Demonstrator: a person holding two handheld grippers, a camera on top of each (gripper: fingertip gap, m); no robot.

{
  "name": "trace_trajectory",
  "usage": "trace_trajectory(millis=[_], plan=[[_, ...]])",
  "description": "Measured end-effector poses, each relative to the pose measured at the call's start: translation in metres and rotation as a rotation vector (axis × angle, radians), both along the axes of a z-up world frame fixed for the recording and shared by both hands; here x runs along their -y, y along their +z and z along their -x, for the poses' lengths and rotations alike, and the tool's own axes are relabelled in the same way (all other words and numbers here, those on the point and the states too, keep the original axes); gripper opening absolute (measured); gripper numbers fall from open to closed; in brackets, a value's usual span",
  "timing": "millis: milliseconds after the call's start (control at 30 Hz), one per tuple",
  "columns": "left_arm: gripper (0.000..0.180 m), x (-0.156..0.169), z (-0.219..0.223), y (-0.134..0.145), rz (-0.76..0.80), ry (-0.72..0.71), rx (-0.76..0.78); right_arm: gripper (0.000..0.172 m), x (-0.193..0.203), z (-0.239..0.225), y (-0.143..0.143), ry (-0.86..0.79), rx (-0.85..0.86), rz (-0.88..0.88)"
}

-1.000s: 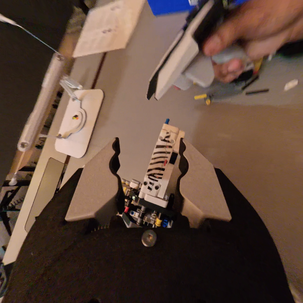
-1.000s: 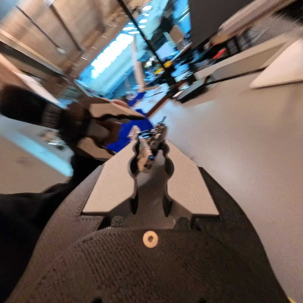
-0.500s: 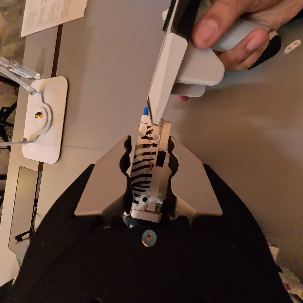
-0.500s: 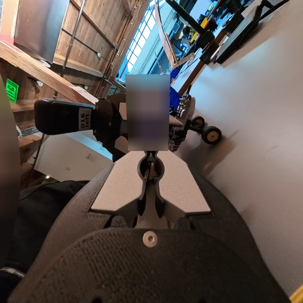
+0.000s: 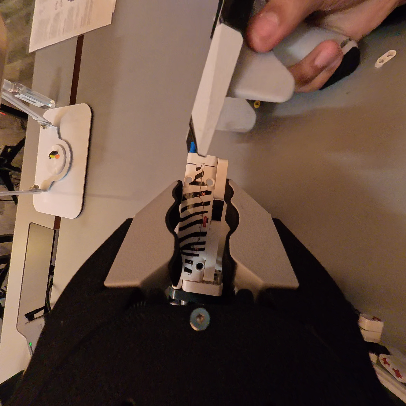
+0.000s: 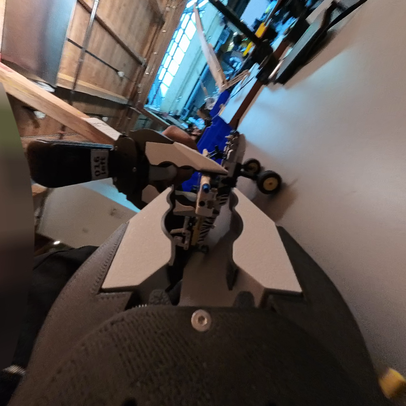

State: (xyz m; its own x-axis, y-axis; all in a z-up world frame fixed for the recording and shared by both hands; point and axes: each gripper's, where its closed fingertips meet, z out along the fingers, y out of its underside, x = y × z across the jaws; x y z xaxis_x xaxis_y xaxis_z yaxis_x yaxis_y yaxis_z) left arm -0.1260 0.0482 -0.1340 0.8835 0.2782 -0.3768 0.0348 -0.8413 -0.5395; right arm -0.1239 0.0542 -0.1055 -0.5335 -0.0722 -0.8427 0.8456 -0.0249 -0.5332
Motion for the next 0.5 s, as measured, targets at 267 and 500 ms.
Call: trace_trajectory(millis=[267, 500], plan=[[0.037, -0.0012, -0.0017, 0.0, -0.006, -0.007, 0.004, 0.013, 0.0015, -0.0026, -0.0043, 0.018, 0.013, -0.001], [0.038, -0.0029, -0.0041, 0.0012, -0.025, -0.017, 0.024, 0.013, -0.0016, -0.0047, -0.0021, 0.039, 0.039, 0.012]])
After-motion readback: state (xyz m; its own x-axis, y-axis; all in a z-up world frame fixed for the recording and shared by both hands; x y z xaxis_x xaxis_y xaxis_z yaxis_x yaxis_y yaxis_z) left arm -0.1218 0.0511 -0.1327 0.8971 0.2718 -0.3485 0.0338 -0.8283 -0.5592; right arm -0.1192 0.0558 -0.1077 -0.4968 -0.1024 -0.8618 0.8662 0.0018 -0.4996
